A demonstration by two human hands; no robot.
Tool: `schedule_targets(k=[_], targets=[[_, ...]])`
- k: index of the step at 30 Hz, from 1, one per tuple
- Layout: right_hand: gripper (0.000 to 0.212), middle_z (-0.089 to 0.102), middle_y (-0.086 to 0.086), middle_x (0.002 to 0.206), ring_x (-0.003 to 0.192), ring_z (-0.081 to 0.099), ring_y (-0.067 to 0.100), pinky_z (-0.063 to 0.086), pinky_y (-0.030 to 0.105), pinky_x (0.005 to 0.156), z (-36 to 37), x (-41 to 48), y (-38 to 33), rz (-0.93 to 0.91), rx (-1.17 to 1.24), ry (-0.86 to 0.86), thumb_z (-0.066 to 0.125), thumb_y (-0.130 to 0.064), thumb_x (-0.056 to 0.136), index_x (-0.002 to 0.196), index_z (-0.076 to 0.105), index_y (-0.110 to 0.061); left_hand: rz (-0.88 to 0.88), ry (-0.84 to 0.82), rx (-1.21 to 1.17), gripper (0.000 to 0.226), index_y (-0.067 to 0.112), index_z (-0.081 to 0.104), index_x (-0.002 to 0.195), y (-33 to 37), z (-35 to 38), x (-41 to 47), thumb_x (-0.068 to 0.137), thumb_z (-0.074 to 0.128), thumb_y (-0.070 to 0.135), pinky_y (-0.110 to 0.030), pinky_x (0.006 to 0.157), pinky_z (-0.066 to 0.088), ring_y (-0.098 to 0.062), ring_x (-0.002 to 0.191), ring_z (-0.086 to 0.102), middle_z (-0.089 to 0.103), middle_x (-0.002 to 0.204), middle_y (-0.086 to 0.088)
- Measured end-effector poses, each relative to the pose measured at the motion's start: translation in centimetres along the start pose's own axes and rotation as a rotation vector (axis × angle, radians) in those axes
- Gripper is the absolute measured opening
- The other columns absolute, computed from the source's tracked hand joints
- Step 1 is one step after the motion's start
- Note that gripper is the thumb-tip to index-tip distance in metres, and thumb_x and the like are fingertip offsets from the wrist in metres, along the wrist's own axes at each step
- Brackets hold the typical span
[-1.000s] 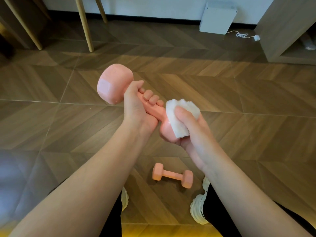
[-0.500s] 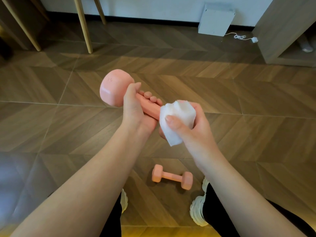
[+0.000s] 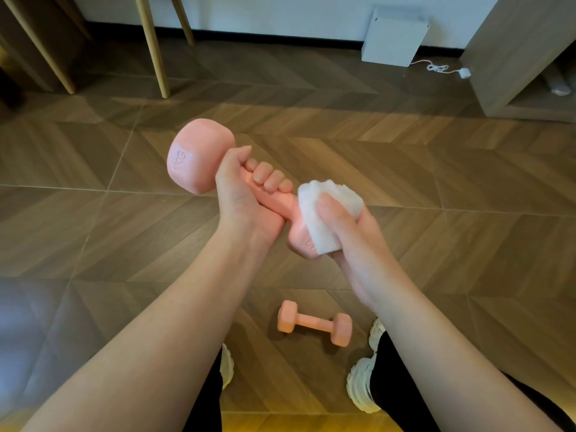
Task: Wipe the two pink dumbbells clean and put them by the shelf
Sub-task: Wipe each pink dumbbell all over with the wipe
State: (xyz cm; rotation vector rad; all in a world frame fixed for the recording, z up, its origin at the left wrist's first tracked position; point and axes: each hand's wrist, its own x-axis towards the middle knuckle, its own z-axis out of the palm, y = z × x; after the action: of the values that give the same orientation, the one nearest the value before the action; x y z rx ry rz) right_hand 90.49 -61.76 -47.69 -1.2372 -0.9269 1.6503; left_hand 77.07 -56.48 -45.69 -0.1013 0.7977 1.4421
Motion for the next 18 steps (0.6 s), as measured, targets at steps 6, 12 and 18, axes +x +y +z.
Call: schedule_targets(k=[6,12,18], targets=[[0.074,0.066,0.006,0.115,0.094,0.066,0.018,0.056,0.043,0.080,-0.8,-0.2,0.3,0.163,0.098,-0.087,0.078,-0.039,0.070,0.137,0.049,-0.021,0.027,-0.021,0.068,0.036,0.021,0.029,0.061,-0.4,0.0,0.0,0.092,0.046,0.020,-0.024,0.043,0.027,-0.012,0.042,0.021,0.021,0.049,0.006],[0.069,0.067,0.011,0.114,0.092,0.067,0.022,0.057,0.053,0.082,-0.3,-0.2,0.4,0.167,0.005,0.057,0.075,-0.054,0.073,0.131,0.053,-0.022,0.006,-0.029,0.093,0.037,0.020,0.030,0.059,-1.1,0.3,0.0,0.092,0.046,0.019,-0.024,0.044,0.027,-0.012,0.042,0.021,0.022,0.048,0.006],[0.067,0.066,0.007,0.119,0.095,0.069,0.020,0.057,0.044,0.079,-1.3,-0.8,-0.2,0.172,0.076,-0.093,0.077,-0.028,0.076,0.136,0.048,-0.023,-0.004,-0.023,0.076,0.036,0.021,0.029,0.059,-1.1,0.2,0.2,0.092,0.045,0.019,-0.024,0.044,0.025,-0.012,0.042,0.020,0.020,0.048,0.007]])
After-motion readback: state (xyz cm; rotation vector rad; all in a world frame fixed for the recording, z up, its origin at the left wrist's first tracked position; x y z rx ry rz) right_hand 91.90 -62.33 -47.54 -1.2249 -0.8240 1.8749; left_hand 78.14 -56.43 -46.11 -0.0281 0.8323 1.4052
